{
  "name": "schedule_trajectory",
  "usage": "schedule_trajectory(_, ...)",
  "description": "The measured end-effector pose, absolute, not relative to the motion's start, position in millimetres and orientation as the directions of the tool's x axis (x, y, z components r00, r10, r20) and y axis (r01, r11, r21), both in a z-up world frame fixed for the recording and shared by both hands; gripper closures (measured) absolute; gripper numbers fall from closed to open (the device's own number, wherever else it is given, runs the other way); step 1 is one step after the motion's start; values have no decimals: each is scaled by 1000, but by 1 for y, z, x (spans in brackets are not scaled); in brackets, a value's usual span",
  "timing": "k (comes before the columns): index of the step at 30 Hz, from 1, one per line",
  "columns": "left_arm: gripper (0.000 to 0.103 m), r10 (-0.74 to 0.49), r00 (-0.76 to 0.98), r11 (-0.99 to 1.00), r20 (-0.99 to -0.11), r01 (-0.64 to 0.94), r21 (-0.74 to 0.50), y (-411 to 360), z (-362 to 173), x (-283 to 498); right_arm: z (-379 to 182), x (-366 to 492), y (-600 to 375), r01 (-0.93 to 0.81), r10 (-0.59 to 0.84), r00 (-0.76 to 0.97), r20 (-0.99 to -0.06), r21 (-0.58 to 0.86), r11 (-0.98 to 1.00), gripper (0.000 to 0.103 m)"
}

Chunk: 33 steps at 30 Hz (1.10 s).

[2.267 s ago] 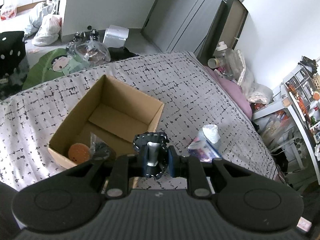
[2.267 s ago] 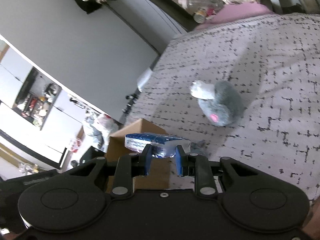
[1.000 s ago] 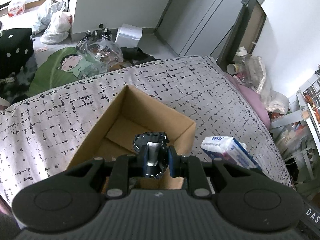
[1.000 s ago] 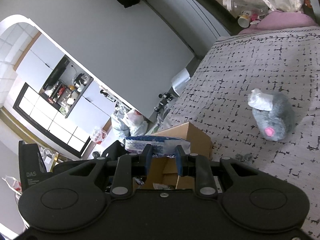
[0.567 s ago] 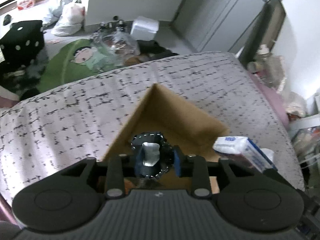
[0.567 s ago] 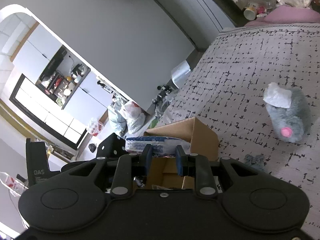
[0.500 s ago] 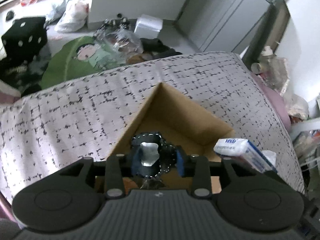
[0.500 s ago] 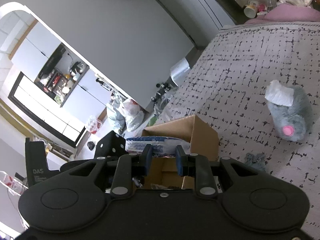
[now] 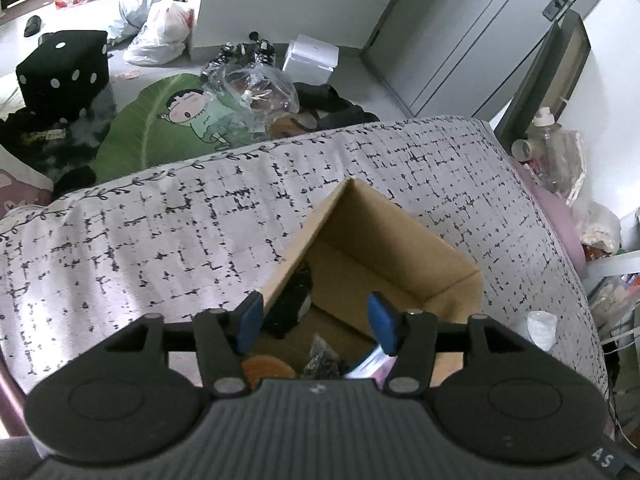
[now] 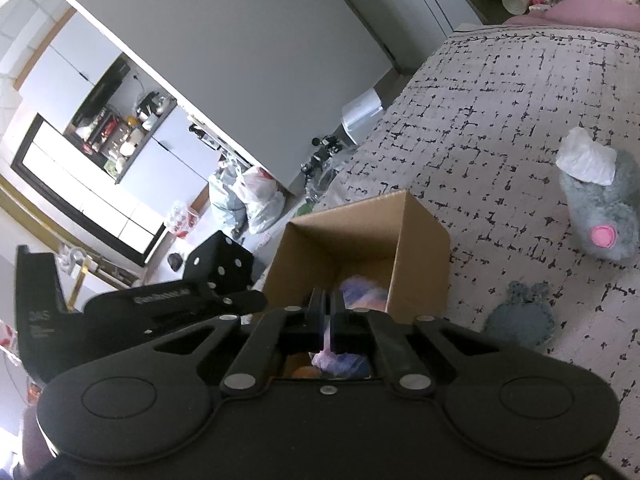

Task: Organize soft objects
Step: 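Open the left tool over the box while the right tool releases the tissue pack inside, then move the left tool to the flat grey plush while the right tool approaches the white plastic bag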

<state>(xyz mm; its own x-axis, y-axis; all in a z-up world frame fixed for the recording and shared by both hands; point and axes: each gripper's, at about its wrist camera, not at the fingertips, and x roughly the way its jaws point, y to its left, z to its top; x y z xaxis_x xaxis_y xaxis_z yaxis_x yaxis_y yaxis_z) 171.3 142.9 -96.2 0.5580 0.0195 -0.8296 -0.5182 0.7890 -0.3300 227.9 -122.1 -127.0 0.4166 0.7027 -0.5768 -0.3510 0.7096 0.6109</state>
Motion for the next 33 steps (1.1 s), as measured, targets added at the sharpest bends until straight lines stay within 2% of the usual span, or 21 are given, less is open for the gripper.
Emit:
schedule_trajectory(3,44,26,566,790,-824,-517,-330,144,-92,167,-127,227,-124,-341,698,413,-586,611,714,100)
schedule_trajectory(5,43,32,569,794,-822,-513,-325,142,-88,164,-125,226,-127,-335,694,416,-588,611,718,96)
schedule_trajectory(9,34,57,572,803,-818,-514,-303,139,-82,161,-120,225,-134,-320,677,433,-595,601,733,92)
schedule_trajectory(11,31,64,576,809,-815,-508,-295,137,-78,158,-119,224,-137,-310,667,438,-603,595,742,78)
schedule_trajectory(13,25,70,579,816,-813,-502,-288,134,-74,157,-117,221,-142,-302,646,454,-614,576,760,54)
schedule_trajectory(18,22,76,589,825,-804,-490,-281,126,-63,154,-105,216,-151,-304,590,482,-648,508,806,37)
schedule_trajectory(20,19,76,594,829,-801,-484,-281,121,-59,153,-99,216,-159,-306,575,499,-648,489,817,33)
schedule_trajectory(22,17,82,600,834,-796,-479,-275,115,-55,153,-92,215,-167,-305,556,519,-649,468,830,23)
schedule_trajectory(26,16,77,611,845,-788,-460,-273,101,-49,152,-82,219,-182,-286,526,542,-655,445,849,19)
schedule_trajectory(33,16,59,621,852,-781,-439,-285,79,-41,152,-69,226,-206,-270,502,555,-663,428,863,18)
